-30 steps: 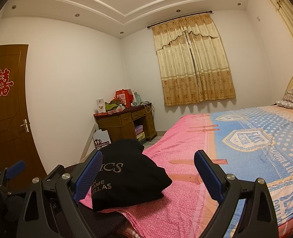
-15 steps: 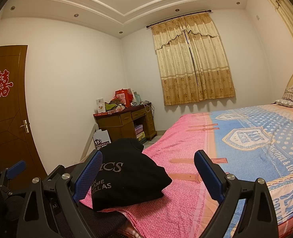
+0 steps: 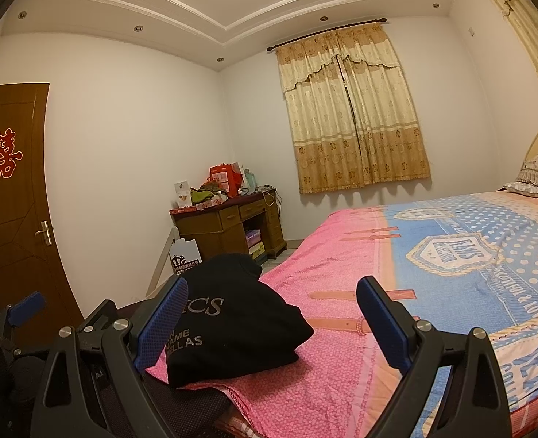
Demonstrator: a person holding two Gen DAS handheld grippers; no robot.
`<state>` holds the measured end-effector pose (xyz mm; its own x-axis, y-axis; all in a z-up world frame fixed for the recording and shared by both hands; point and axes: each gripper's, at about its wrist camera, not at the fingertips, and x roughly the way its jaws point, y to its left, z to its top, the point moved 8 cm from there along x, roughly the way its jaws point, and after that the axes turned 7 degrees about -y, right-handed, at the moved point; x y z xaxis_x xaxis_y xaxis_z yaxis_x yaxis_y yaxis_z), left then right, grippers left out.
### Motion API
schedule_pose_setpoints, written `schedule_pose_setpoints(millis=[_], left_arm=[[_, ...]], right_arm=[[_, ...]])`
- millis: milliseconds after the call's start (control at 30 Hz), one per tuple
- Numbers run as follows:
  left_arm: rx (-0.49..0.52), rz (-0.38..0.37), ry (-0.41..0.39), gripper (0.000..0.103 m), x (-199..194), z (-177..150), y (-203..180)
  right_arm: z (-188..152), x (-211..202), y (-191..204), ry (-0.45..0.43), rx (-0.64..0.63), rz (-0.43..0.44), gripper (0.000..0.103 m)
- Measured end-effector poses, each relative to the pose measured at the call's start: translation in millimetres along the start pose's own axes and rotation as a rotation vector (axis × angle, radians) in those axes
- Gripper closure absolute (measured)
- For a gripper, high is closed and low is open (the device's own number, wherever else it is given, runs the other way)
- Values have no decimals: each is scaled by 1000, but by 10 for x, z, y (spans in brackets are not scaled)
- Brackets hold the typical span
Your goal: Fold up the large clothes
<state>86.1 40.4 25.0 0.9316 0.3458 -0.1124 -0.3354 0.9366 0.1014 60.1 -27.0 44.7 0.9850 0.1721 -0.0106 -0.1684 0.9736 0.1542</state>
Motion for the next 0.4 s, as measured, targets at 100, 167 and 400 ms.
schedule_pose_setpoints(millis=[100, 167, 400], left_arm=[[-5, -35, 2, 0, 4, -13, -19], [-15, -57, 15, 0, 15, -20, -40], [-23, -58, 50, 0, 61, -34, -36]], right_arm=[[-1, -10, -2, -1, -2, -1, 9], [-8, -8, 2, 2, 0, -1, 9], [-23, -19, -23, 12, 8, -1, 8]])
